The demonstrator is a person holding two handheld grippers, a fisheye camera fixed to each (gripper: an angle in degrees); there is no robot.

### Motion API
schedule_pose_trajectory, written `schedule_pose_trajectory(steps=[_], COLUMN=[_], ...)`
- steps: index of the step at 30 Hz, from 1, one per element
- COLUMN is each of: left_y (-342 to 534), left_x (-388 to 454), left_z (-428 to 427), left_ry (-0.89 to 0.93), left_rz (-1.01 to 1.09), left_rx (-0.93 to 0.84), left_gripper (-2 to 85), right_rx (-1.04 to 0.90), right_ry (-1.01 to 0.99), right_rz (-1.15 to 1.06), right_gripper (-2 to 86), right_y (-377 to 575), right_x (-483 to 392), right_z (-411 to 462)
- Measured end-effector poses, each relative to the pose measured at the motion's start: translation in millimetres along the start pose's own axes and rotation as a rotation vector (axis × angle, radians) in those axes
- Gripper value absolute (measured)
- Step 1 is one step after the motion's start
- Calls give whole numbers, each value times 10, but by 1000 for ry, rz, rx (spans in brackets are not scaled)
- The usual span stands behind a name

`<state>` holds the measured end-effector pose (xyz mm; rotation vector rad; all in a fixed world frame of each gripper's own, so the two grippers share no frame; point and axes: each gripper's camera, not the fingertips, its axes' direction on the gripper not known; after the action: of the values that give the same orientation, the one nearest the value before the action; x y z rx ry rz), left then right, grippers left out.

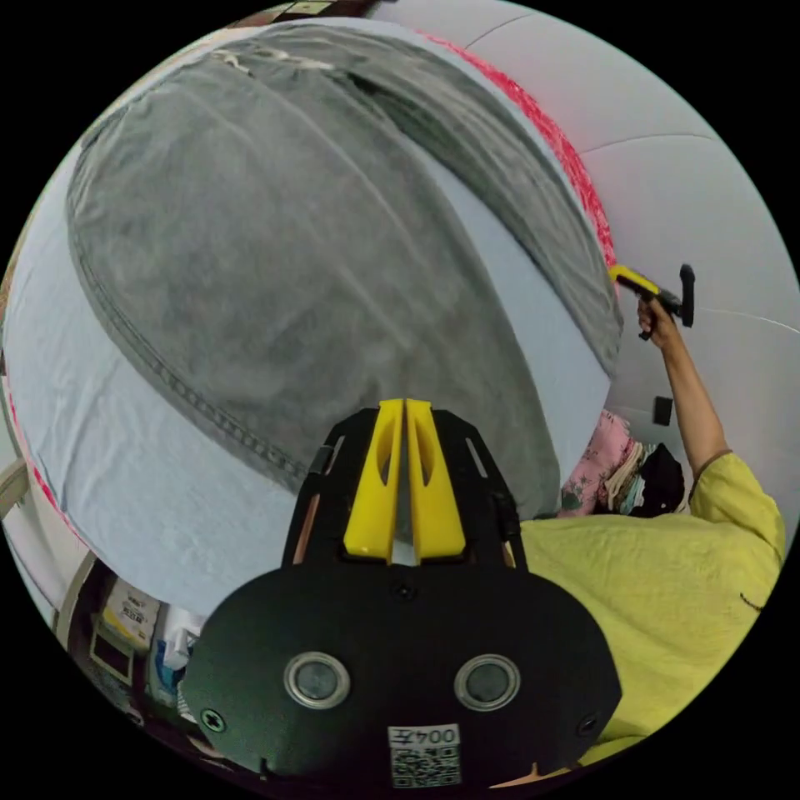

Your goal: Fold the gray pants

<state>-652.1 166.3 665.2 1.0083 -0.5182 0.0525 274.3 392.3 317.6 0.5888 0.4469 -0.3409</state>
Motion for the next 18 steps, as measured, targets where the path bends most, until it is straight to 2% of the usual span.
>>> schedule_pose_trajectory(steps=[5,9,12,18], left_y=[-1335,-2582,-3510,-5103], left_x=[-126,-257,-218,47], left_z=[-620,-848,-702,-269], left_ry=[-13,216,302,173], left_rz=[5,-93,-159,-184], left_rx=[164,401,461,417], left_gripper=[61,80,111,147], right_rx=[-66,-69,-63,-17], right_ry=[7,23,32,19], right_rz=[1,39,65,113], right_gripper=[100,99,99,89], right_y=[-104,-190,-263,-298], right_x=[53,62,102,300], right_z=[289,436,502,586])
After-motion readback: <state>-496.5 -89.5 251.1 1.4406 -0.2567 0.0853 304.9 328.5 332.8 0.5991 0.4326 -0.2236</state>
